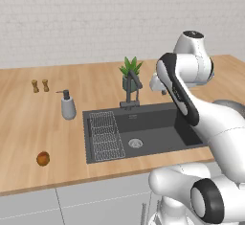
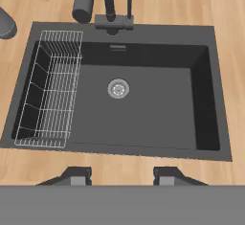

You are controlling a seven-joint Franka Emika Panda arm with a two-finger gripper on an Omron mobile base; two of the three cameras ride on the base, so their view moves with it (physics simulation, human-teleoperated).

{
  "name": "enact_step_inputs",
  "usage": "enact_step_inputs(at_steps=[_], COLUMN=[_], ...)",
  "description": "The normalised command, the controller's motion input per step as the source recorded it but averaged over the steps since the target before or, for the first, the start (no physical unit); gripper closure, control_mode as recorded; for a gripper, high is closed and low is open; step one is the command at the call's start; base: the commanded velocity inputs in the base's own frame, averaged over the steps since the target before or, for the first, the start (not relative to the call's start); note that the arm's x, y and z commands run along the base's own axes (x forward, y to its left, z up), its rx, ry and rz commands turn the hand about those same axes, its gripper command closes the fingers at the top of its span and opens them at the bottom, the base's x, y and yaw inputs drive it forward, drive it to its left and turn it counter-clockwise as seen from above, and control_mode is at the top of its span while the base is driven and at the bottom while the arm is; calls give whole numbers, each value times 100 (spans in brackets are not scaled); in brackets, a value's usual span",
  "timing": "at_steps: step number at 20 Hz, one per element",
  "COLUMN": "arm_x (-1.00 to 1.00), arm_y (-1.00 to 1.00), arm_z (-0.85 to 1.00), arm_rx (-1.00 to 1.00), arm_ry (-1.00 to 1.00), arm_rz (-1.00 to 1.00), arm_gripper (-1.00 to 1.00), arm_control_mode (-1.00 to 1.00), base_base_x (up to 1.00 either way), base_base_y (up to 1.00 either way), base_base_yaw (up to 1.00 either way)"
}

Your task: Put the colander in the sink, put the peach in the colander, and turn on the sink faucet and pour water over the colander.

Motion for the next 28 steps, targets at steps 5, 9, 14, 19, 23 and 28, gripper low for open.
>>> enact_step_inputs(at_steps=[5, 9, 14, 19, 23, 28], arm_x=[-1, 0, 0, 2, 15, 21], arm_y=[-30, -97, -100, -96, -70, -34], arm_z=[0, -5, -9, -14, -8, -14], arm_rx=[0, 0, 0, 0, 0, 0], arm_ry=[0, 0, 0, 0, 0, 0], arm_rz=[0, 1, 1, 0, 0, 0], arm_gripper=[-100, -100, -100, -100, -100, -100], arm_control_mode=[-100, -100, -100, -100, -100, -100], base_base_x=[0, 0, 0, 0, 0, 0], base_base_y=[0, 0, 0, 0, 0, 0], base_base_yaw=[0, 0, 0, 0, 0, 0])
